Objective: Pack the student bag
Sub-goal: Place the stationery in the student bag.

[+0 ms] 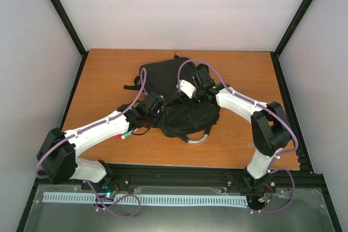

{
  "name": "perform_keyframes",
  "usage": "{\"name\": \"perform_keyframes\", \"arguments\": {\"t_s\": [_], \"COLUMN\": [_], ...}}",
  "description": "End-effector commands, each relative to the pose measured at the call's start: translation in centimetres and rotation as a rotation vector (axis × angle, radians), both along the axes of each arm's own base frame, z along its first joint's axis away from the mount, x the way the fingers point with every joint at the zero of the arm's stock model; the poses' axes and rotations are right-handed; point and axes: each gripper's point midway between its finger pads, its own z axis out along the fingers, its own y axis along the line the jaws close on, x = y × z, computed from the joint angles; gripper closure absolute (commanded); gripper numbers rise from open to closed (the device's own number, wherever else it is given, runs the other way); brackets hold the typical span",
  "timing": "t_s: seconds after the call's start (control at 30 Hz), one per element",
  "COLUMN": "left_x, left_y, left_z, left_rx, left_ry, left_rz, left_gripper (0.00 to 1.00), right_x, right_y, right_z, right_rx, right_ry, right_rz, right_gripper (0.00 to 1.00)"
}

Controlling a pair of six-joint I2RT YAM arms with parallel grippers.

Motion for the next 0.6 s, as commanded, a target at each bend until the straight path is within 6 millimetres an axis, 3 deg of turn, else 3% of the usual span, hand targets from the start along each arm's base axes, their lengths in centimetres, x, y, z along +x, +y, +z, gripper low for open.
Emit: {"name": "perform_keyframes", "arguments": {"t_s": [0.0, 0.13, 0.3, 0.57], "left_x": [0.7, 0.7, 0.9, 1.3], "left_y": [-1.0, -0.8, -0.8, -1.0], "left_z": [2.8, 2.7, 2.6, 2.4], "left_rx": [-0.066, -0.063, -0.058, -0.042], "left_ry": [-0.095, -0.099, -0.101, -0.105], "left_rz": [-0.028, -0.021, -0.017, -0.015], "left_gripper": [0.99, 0.99, 0.99, 0.99], "right_x": [3.1, 3.6, 3.4, -1.7], "right_y": [1.3, 0.3, -1.0, 0.5], "right_z": [1.8, 2.0, 3.7, 3.6], "right_rx": [0.053, 0.041, 0.069, 0.126], "right_ry": [-0.085, -0.121, -0.179, -0.011], "right_rz": [-0.077, -0.142, -0.212, -0.016], "right_gripper": [0.94, 0.91, 0.78, 0.68]}}
